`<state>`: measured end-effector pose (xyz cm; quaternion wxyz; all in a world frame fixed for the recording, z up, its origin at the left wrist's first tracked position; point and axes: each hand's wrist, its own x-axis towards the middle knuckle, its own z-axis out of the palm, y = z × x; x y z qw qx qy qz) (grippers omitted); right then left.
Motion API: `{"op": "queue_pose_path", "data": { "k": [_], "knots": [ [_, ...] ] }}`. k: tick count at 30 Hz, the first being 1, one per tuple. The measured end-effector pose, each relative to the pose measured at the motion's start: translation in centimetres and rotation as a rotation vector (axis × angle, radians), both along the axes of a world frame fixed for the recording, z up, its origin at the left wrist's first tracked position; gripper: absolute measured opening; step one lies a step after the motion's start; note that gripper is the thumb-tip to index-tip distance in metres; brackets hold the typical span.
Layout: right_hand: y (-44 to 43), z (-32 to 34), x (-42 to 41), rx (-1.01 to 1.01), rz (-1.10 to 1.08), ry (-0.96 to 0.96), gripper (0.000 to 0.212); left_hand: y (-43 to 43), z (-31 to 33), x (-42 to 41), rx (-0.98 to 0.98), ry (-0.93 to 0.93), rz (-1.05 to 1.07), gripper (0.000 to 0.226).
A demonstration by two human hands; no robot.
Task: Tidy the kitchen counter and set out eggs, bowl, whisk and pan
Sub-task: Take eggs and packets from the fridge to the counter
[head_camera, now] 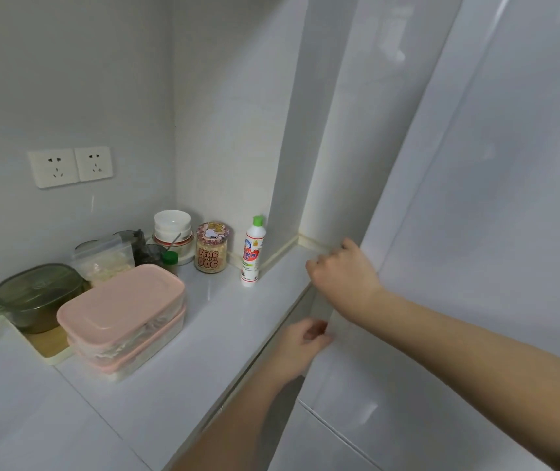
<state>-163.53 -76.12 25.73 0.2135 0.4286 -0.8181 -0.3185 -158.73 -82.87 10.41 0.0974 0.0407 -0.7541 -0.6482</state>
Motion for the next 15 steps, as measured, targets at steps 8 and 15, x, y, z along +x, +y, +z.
{"op": "queue_pose_path", "data": {
  "k": [8, 15],
  "knots": [
    [1.6, 2.2, 0.1, 0.223, -0.059, 0.195, 0.022, 1.8, 0.9, -0.6, 0.084, 0.0, 0.013, 0.006],
    [2.5, 2.1, -0.3, 0.226, 0.13, 0.225, 0.026, 2.3, 1.1, 0.2, 0.064, 0.012, 0.023, 0.005]
  ]
}}
